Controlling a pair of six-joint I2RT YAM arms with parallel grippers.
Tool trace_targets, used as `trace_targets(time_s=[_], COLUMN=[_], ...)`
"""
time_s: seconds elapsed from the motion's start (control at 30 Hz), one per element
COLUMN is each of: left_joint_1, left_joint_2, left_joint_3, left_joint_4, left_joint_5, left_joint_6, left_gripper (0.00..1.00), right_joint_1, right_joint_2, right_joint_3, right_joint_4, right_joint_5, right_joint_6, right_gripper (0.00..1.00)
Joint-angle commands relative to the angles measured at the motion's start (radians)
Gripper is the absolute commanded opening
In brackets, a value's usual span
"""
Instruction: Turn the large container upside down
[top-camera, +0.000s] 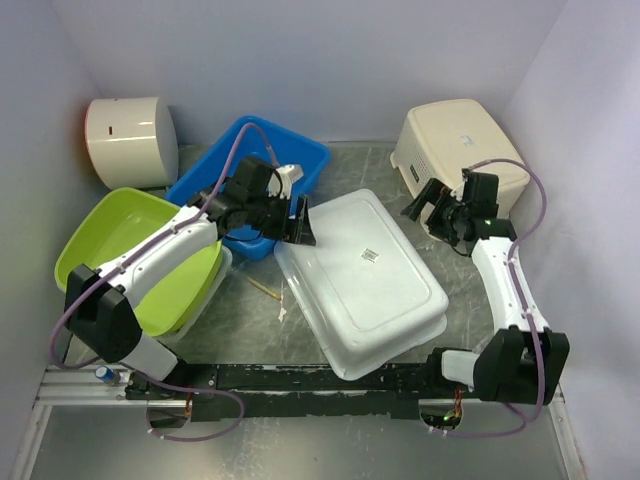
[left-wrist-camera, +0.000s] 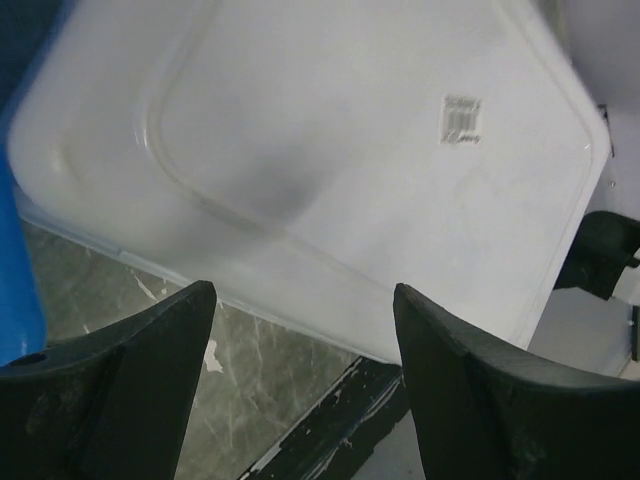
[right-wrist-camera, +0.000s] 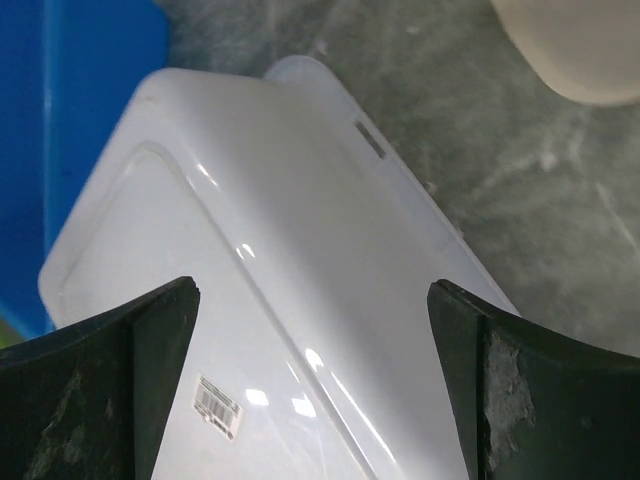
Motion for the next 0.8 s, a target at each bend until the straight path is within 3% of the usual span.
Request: trace_targets(time_s=[0.0, 0.2, 0.37, 0.57, 0.77], left_joint_1=[-0.005, 0.021, 0.021, 0.021, 0.01], left_joint_2=[0.039, 0.331, 0.529, 0.598, 0.567], left_joint_3=[0.17, 0.536, 0.728, 0.754, 0.636], left_joint_4=[-0.023, -0.061, -0.079, -0.096, -0.088], left_joint_5=[-0.081, -0.085, -0.055, -0.023, 0.031], left_joint_6=[0.053, 0.208, 0.26, 0.295, 0.292], left_gripper=[0.83, 0.82, 0.82, 0.82, 0.81], right_joint_1=[0.0, 0.0, 0.0, 0.0, 0.0], right_joint_2=[-0.099, -0.254, -0.316, -0.296, -0.286], right_joint_3=[0.058, 0.107, 0.105, 0.079, 0.027], right_joint_4=[-0.297, -0.544, -0.697, -0.882, -0.897], right_joint_5=[0.23, 0.374, 0.394, 0.401, 0.326], right_joint_6=[0.04, 0.169, 0.296, 0.368, 0.396], right_gripper=[1.0, 1.0, 1.0, 1.0, 1.0])
